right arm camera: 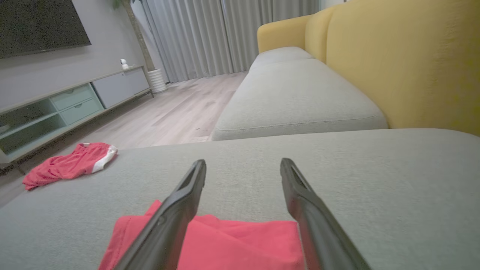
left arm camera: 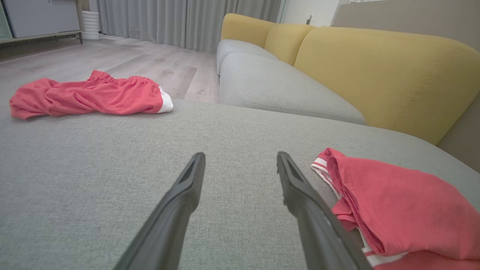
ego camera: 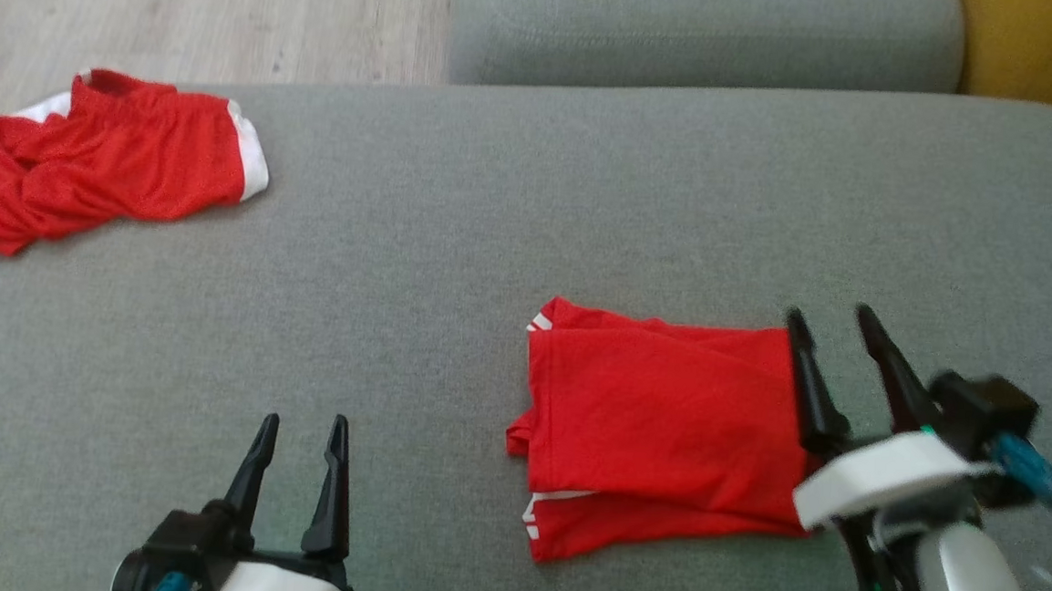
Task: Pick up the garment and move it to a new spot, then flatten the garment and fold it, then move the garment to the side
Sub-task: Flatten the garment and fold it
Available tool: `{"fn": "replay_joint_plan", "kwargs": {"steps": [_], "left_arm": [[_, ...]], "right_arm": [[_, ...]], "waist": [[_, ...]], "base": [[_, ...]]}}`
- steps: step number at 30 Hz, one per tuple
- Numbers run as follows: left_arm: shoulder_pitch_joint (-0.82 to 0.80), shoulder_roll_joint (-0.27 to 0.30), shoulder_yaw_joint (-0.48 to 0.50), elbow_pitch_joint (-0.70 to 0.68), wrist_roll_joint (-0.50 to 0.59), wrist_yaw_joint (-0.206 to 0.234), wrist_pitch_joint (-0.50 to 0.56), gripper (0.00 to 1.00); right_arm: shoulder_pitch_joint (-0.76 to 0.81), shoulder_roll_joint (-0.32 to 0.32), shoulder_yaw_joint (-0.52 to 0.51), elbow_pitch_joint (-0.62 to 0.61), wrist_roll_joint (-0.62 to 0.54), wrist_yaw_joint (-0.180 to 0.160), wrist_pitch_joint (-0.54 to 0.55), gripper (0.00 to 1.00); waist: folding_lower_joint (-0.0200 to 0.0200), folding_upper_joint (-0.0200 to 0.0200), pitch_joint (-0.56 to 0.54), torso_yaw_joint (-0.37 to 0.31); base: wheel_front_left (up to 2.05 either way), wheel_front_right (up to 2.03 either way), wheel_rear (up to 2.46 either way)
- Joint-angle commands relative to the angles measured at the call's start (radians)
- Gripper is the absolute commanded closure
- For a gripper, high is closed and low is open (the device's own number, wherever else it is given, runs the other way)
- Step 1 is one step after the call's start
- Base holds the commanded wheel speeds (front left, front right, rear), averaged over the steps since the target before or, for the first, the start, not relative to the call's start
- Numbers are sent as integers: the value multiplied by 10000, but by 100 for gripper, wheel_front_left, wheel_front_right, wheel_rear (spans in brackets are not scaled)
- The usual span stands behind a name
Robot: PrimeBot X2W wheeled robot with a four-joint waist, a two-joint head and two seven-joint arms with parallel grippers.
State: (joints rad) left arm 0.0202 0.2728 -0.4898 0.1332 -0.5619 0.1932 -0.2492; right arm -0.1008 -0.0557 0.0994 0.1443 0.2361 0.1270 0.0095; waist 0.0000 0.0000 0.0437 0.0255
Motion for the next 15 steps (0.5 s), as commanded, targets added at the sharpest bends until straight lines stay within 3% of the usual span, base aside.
{"fn": "replay_joint_plan", "kwargs": {"steps": [1, 15], "left_arm": [[-510, 13, 243, -186, 98, -48, -112, 0], [-127, -147, 359, 378, -48, -198, -122, 0]], "right_arm": [[15, 54, 20, -429, -203, 37, -170, 0], [1212, 55, -436, -107, -516, 37, -967, 0]], "waist": [[0, 0, -164, -8], [0, 0, -771, -154]], "base": [[0, 0, 0], [0, 0, 0]]}}
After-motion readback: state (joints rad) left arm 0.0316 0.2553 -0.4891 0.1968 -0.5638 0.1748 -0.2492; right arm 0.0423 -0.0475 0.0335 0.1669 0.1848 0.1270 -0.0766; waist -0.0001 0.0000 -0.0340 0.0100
